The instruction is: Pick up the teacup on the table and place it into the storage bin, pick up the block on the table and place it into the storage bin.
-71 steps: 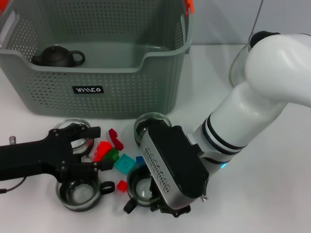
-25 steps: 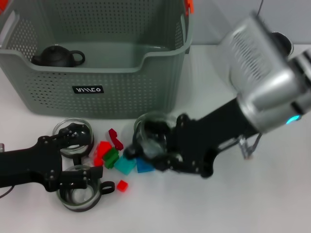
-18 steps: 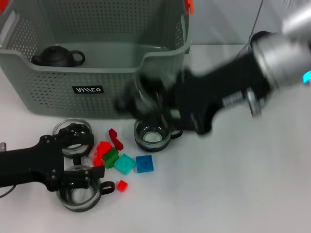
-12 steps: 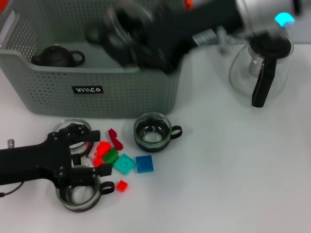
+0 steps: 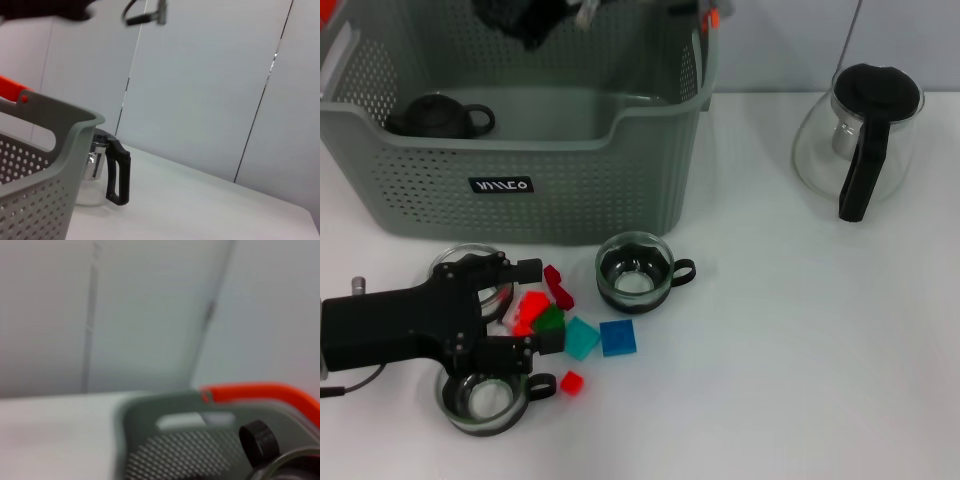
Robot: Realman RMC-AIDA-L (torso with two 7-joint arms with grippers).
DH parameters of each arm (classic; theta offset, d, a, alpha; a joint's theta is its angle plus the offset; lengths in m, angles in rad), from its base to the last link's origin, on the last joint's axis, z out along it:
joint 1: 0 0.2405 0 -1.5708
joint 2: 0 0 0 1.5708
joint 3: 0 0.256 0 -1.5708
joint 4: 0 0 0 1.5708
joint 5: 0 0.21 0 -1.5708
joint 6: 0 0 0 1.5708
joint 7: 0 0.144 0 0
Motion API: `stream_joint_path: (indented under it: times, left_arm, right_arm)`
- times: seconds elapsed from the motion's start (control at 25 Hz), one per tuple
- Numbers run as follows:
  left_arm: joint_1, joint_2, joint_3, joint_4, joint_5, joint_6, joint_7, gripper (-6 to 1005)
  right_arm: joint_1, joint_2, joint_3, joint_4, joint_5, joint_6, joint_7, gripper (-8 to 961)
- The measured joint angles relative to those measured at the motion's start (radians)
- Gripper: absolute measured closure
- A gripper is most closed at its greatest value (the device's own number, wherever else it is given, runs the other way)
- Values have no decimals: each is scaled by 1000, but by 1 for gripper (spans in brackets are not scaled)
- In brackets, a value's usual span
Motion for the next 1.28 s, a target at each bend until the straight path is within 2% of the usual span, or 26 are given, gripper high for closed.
stream_joint_path:
  times: [0.2, 0.4, 0.6, 0.96, 1.28]
  left_arm:
    - [-1, 0, -1, -5, -2, 1, 0, 64]
    - [-3, -1, 0, -15, -13, 4, 1, 64]
    - [-5, -3, 0, -22, -14, 4, 3, 64]
    - [-5, -6, -1, -35, -37, 14, 4, 64]
    - [2, -7, -1, -43, -50, 16, 4, 64]
  right_arm:
    - [72, 11, -120, 211, 35, 289, -4, 897]
    - [76, 12, -223, 287, 120, 416, 2, 897]
    - [68, 4, -237, 325, 154, 437, 30, 897]
    - [63, 3, -241, 357, 143, 426, 66, 898]
    - [61, -3, -303, 359, 135, 411, 146, 898]
